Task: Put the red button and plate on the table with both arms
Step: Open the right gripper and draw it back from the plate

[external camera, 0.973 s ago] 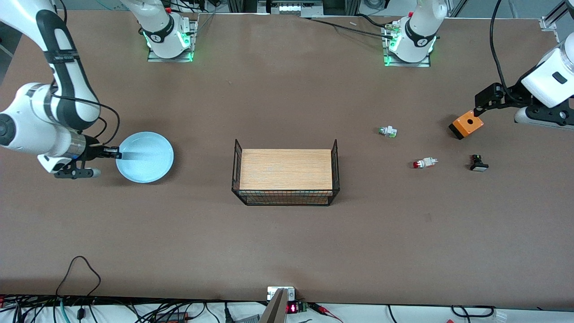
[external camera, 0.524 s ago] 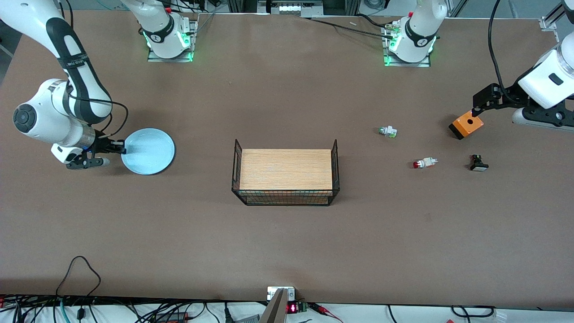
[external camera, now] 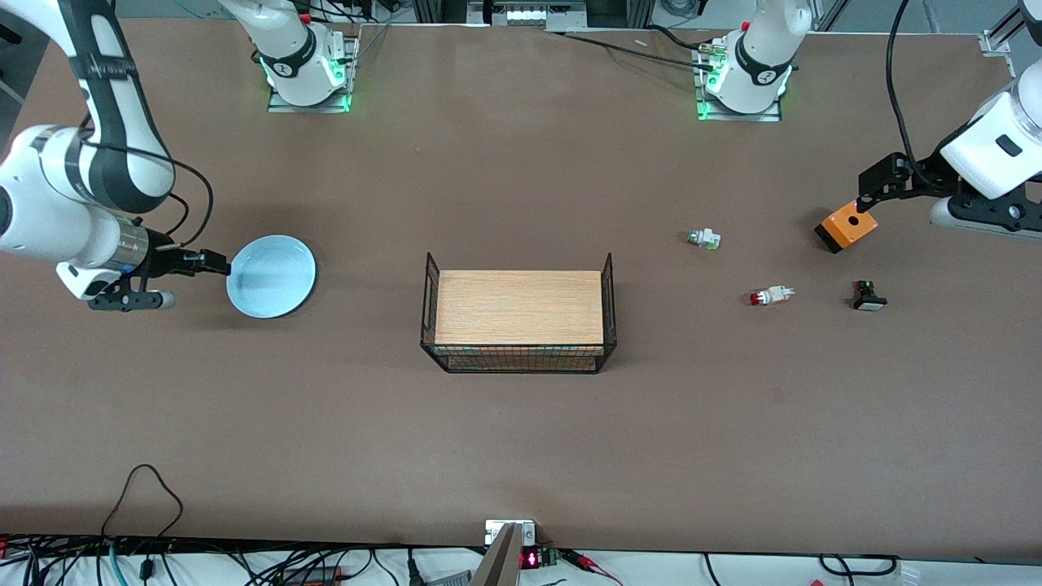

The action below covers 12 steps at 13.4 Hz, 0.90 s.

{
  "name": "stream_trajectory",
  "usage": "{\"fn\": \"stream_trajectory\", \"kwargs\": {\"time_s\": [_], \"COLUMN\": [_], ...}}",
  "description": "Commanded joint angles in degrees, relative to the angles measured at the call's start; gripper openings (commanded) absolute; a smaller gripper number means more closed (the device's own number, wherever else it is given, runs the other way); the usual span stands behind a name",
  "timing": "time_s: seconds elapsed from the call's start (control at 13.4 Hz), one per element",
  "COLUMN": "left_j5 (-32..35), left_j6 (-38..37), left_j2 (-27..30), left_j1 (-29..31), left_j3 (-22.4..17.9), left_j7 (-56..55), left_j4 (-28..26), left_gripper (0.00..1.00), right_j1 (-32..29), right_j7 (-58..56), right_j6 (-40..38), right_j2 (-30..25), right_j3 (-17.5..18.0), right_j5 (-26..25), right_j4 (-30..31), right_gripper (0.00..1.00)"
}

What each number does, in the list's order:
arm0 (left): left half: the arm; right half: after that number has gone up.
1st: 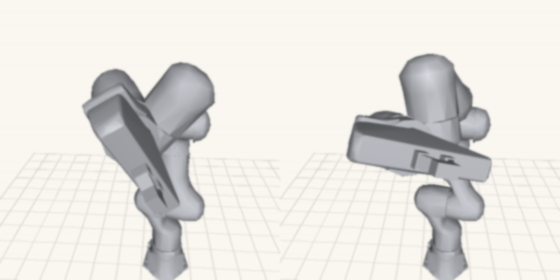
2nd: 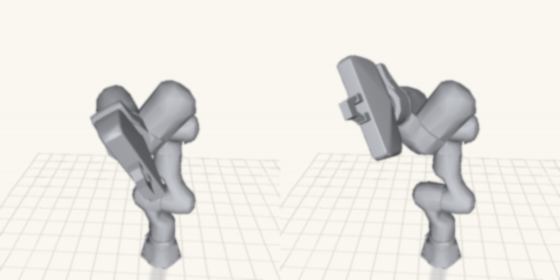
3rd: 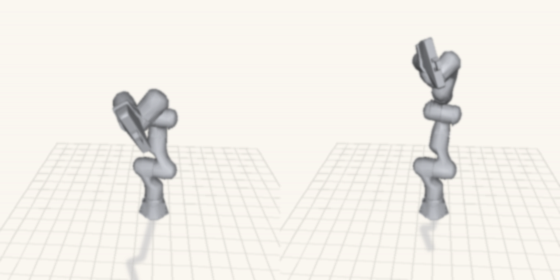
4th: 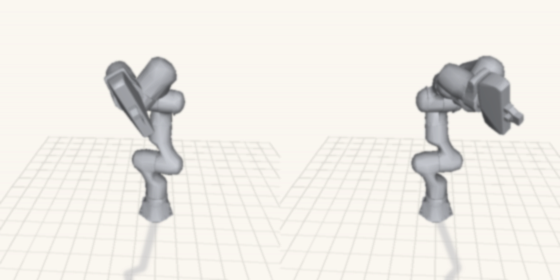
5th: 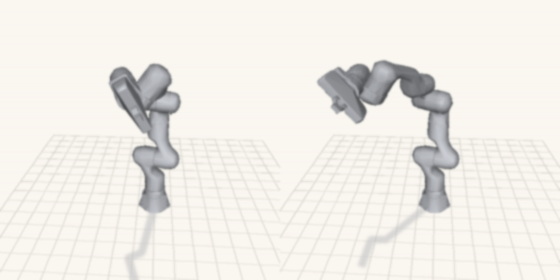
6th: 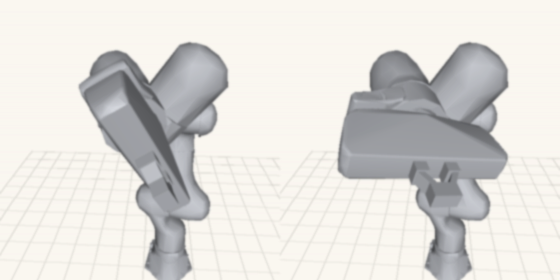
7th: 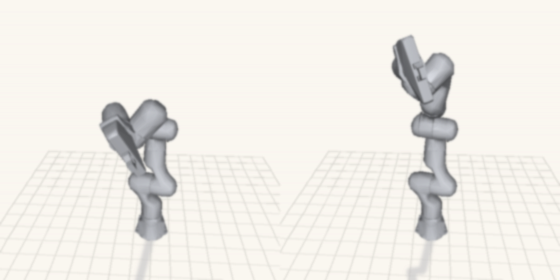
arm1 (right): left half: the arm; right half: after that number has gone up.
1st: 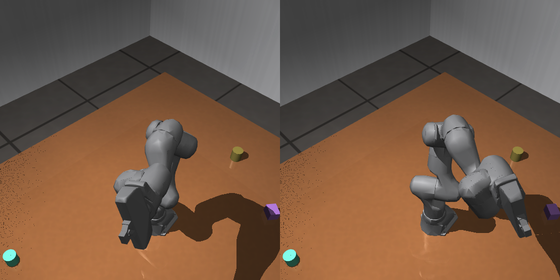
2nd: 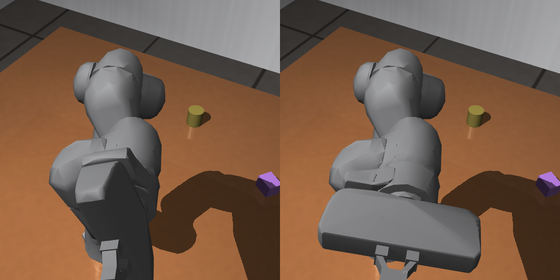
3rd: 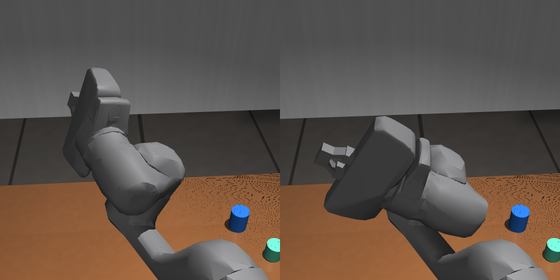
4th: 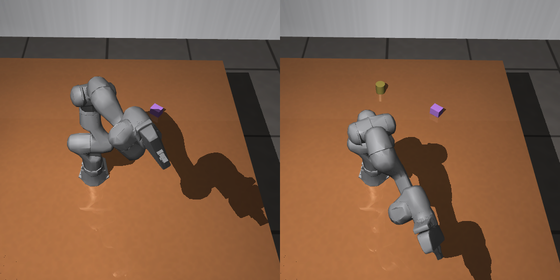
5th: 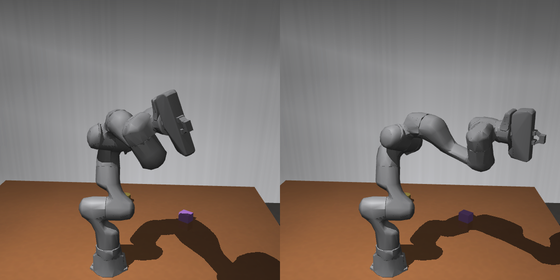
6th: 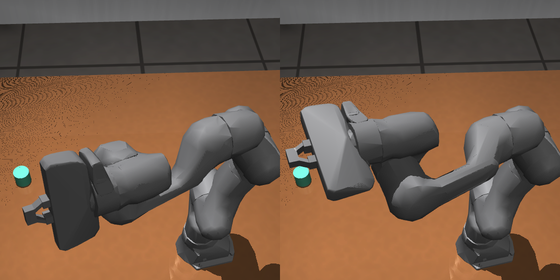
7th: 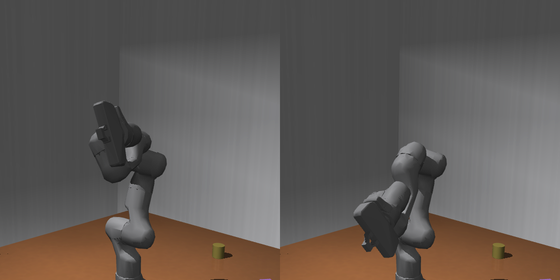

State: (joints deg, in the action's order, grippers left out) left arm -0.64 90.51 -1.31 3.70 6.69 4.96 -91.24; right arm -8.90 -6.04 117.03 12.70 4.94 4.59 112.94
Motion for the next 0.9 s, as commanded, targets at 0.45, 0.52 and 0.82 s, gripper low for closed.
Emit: {"fn": "stream_trajectory", "kwargs": {"time_s": [0.45,0.52,0.82], "left_j5": [0.90,0.90,1.34], "left_j6": [-0.16,-0.16,-0.07], "left_j2": [0.34,0.34,0.43], "left_j1": [0.61,0.52,0.52], "left_j3": [-0.53,-0.53,-0.10], "left_j7": [0.23,0.23,0.49], "left_j4": [0.01,0.01,0.18], "left_gripper": [1.00,1.00,1.00], "right_j1": [7.22,7.58,7.75], "right_j7": [8.41,8.41,7.45], "right_j6": [-23.05,-25.34,-27.82], "right_j2": [-2.06,-2.33,-3.03], "right_j3": [-0.46,-0.55,-4.56], "right_j5": [-4.13,-5.37,-5.47], "right_j4": [-21.42,-23.88,-29.96], "right_gripper": [1.00,1.00,1.00]}}
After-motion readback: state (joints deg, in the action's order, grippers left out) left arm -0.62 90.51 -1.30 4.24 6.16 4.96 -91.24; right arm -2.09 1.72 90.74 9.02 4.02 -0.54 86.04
